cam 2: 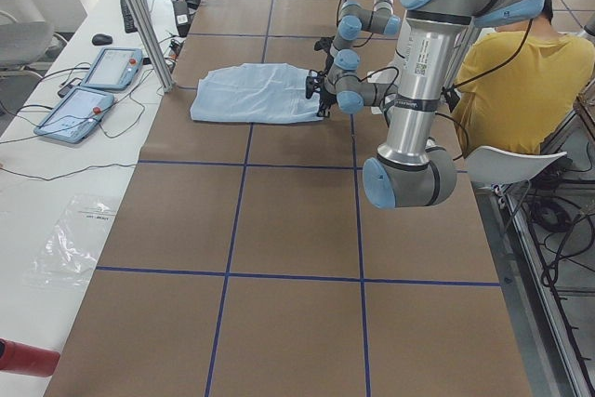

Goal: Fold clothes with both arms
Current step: 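Move the right gripper to the shirt corner nearest the robot, then grasp the near edge with both grippers and fold it toward the far edge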

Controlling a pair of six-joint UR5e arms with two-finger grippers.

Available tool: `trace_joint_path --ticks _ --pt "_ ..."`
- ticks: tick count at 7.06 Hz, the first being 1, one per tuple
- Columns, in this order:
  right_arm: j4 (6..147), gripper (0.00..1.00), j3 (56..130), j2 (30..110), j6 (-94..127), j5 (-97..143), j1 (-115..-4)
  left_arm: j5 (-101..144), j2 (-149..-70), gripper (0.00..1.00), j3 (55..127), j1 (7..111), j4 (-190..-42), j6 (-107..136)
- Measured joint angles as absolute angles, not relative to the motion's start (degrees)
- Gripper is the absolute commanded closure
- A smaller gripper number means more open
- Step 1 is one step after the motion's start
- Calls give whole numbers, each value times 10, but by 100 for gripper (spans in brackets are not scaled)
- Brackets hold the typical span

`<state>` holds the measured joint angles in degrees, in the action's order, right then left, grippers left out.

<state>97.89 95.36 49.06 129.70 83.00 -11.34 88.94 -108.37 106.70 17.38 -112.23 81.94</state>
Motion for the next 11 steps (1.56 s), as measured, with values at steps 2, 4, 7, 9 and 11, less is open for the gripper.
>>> trace_joint_path --ticks 2,4,7,9,11 --pt "973 67 948 490 1300 819 -113 889 -1083 100 1067 174 -1122 819" --pt "959 100 942 490 1310 803 -114 889 -1083 100 1068 174 -1122 819" --pt "953 100 943 490 1318 796 -122 890 -1084 100 1067 174 -1122 819" --pt "953 100 960 490 1313 796 -136 892 -1089 100 1077 174 -1122 817" --pt "962 100 1022 511 1310 797 -149 895 -1099 100 1103 174 -1121 817"
